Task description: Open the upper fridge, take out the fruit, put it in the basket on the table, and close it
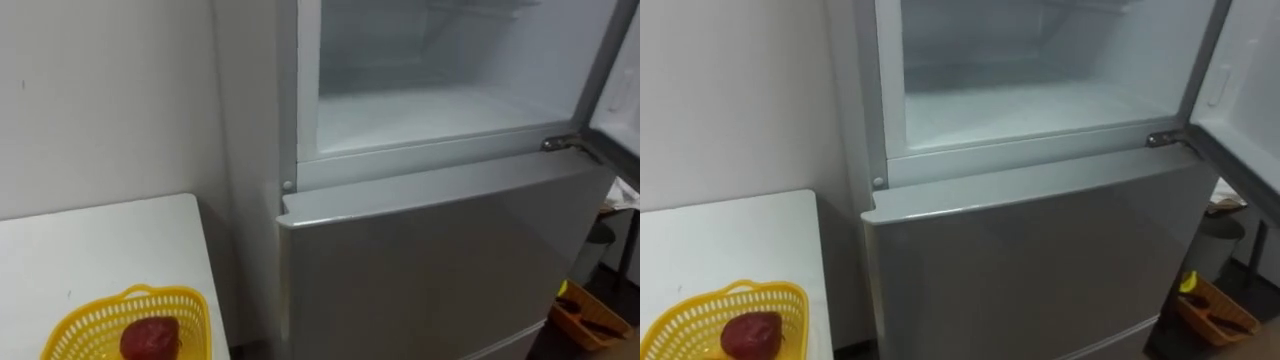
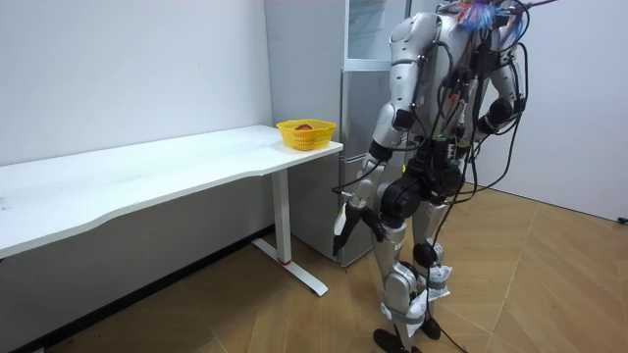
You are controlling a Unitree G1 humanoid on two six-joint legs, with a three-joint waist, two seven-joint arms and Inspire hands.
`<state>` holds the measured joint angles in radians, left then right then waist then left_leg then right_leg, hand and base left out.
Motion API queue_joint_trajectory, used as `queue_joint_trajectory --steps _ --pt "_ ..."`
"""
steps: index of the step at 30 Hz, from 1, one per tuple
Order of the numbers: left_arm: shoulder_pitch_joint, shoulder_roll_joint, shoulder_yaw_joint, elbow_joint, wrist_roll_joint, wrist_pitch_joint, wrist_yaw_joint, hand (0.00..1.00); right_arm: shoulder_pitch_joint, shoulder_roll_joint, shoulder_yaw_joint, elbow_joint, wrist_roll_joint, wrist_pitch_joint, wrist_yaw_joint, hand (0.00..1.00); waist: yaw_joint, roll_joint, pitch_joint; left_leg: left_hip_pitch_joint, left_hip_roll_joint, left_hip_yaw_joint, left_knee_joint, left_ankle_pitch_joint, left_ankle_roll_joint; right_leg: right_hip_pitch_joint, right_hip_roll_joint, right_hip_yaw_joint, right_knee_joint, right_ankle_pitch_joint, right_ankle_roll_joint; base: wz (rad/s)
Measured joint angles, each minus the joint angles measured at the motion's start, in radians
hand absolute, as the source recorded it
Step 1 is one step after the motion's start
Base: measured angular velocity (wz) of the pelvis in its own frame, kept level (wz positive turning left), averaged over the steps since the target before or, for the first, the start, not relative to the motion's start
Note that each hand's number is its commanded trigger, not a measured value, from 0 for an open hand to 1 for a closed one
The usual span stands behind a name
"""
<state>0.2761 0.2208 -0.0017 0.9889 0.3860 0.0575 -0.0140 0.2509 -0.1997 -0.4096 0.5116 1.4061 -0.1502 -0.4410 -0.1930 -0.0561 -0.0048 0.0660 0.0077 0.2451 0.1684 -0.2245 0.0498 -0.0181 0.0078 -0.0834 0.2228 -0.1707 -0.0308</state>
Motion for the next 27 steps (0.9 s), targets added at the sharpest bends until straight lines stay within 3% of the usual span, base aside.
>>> queue_joint_trajectory --steps 7,13,18,22,27 --pt "0.047 -0.003 0.127 -0.095 0.006 0.003 0.0 0.0 -0.056 -0.028 -0.217 -0.011 0.159 -0.003 -0.008 0.0 -0.024 -0.012 0.0007 0.001 -0.001 0.002 -0.007 0.0 0.0 -0.009 0.0 0.001 0.002 -0.005 0.0 0.0" --pt "0.047 -0.012 0.194 -0.103 0.012 0.002 0.004 0.0 -0.1 -0.042 -0.303 -0.081 0.167 -0.003 0.021 0.0 -0.037 -0.031 -0.0041 -0.002 0.0 0.001 -0.008 0.0 -0.001 -0.005 0.002 0.001 -0.002 -0.005 -0.001 0.0" --pt "0.044 -0.023 0.227 -0.096 0.039 0.002 0.002 0.0 -0.153 -0.042 -0.322 -0.101 0.16 -0.002 0.123 0.0 -0.04 -0.019 -0.0055 -0.002 0.0 0.002 -0.013 0.0 0.0 -0.002 0.002 0.001 -0.002 -0.001 0.0 0.0" --pt "0.047 -0.041 0.235 -0.095 0.039 0.002 0.001 0.0 -0.157 -0.042 -0.32 -0.189 0.163 -0.001 0.225 0.0 -0.025 0.006 -0.0051 -0.002 0.0 0.002 -0.019 0.0 0.0 -0.006 0.002 0.001 0.002 -0.001 0.0 0.0" --pt "0.043 -0.05 0.236 -0.089 0.036 -0.001 0.005 0.0 -0.172 -0.044 -0.296 -0.281 0.161 0.011 0.327 0.0 -0.018 0.02 -0.0057 0.005 0.001 0.002 -0.02 0.001 -0.002 -0.008 0.003 0.0 0.015 -0.002 0.0 0.0"
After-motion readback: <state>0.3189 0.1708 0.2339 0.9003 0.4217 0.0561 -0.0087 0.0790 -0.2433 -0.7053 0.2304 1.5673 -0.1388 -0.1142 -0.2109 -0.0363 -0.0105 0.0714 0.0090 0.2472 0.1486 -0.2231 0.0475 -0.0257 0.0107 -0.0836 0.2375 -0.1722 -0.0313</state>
